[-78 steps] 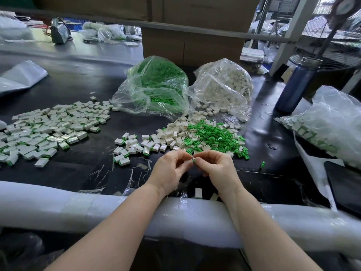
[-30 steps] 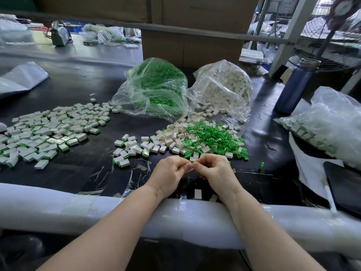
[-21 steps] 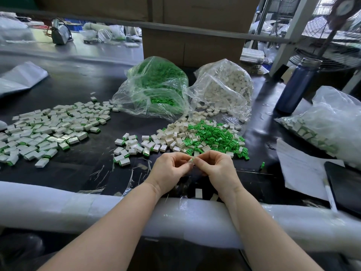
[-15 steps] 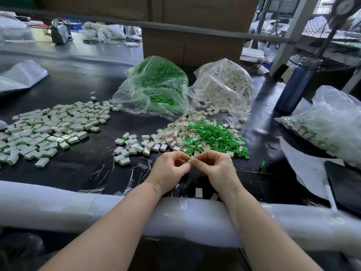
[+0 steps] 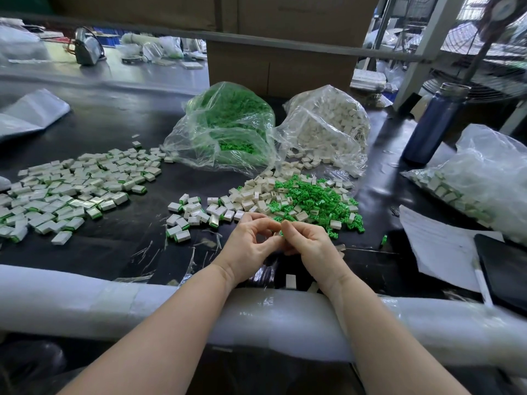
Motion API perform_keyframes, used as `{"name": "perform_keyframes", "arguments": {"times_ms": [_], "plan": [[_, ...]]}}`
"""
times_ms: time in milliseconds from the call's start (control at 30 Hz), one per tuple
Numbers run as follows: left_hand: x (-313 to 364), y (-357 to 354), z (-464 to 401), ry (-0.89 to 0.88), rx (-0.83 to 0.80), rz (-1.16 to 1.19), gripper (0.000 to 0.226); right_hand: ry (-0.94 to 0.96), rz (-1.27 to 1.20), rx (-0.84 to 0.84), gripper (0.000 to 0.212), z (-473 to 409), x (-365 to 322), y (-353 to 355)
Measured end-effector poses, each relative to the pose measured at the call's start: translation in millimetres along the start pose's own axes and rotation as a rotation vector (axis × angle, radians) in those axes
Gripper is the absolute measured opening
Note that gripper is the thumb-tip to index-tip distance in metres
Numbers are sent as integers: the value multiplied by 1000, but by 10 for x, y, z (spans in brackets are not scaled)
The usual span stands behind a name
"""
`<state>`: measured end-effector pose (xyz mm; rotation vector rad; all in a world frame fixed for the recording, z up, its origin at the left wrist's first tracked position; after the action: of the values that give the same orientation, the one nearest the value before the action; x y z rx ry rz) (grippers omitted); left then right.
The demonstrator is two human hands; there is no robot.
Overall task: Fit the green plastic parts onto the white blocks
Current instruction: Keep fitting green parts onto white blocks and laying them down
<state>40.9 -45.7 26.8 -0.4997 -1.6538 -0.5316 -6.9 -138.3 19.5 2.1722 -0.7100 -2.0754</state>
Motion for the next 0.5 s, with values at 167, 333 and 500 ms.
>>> {"name": "perform_keyframes", "arguments": {"times_ms": [167, 333, 500], "plan": [[26, -58, 20, -12, -46, -58, 12, -26, -107, -42, 19, 3, 3, -13], [26, -112, 30, -13, -100, -128, 20, -58, -151, -30, 15, 1, 66, 0], [35, -154, 28, -38, -128, -148, 18, -61, -168, -29, 14, 4, 74, 10]]}}
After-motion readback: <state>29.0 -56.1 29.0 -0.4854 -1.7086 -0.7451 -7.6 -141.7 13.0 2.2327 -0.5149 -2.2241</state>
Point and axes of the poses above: each hand's wrist, its own z-axis away from the middle knuckle, its own y-axis out of the back of the hand, x = y × z, the point moved 9 cm from there along -z, towards the middle knuckle, and after that the axes turned 11 degrees about z, right-handed, at the moved point
